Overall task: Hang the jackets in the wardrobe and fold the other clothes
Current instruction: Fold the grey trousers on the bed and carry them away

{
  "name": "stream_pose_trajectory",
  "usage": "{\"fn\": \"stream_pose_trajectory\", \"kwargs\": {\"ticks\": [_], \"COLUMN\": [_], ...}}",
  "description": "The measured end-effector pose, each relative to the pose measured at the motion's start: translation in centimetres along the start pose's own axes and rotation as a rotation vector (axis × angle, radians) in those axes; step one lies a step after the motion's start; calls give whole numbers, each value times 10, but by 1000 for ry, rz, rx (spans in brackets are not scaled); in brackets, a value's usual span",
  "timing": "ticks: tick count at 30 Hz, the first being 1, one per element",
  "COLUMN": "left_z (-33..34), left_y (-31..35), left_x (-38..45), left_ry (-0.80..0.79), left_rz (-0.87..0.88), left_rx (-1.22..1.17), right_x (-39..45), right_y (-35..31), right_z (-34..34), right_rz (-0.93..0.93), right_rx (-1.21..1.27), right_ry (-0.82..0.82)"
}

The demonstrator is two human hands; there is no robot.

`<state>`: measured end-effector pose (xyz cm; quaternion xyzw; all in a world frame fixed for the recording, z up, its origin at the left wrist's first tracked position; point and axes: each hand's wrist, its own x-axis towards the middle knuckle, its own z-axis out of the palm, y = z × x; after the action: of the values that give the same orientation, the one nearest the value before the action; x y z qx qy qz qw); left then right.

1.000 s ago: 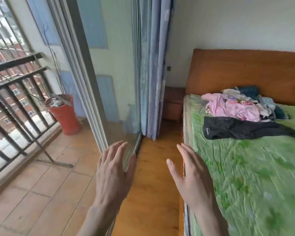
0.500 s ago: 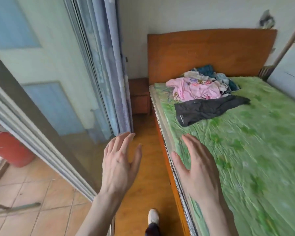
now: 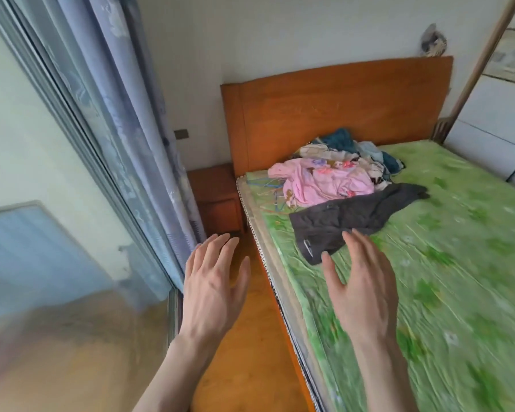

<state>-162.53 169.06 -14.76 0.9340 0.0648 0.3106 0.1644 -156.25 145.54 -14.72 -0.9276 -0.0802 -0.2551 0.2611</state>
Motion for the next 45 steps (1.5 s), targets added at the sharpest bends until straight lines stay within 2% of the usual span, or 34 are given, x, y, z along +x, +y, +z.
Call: {"fn": "stream_pose_trajectory", "kwargs": {"ticks": [3, 10, 17, 21, 27, 37, 45], "left_z": [28, 103, 183, 224, 285, 418, 553], "left_y": [-9, -41, -99, -128, -135, -128, -135], "left_x": [39, 122, 228, 286, 344, 393, 426], "left_ry": [-38, -127, -207, -255, -341, -416, -583], "left_rz": [30, 93, 267, 354, 502, 642, 594], "left_rx": [-30, -114, -223, -277, -388, -501, -469], "right_x": [34, 91, 166, 205, 227, 255, 276], "right_y": [3, 3, -13, -35, -41, 24, 109], "right_z": [28, 101, 187, 227, 268, 339, 431], "right_rz": [74, 113, 359, 391, 508, 680, 797], "right_rx": [-2, -69, -272, -278, -356, -272, -237], "right_ry": [-19, -59, 3, 34, 40, 46, -45]}}
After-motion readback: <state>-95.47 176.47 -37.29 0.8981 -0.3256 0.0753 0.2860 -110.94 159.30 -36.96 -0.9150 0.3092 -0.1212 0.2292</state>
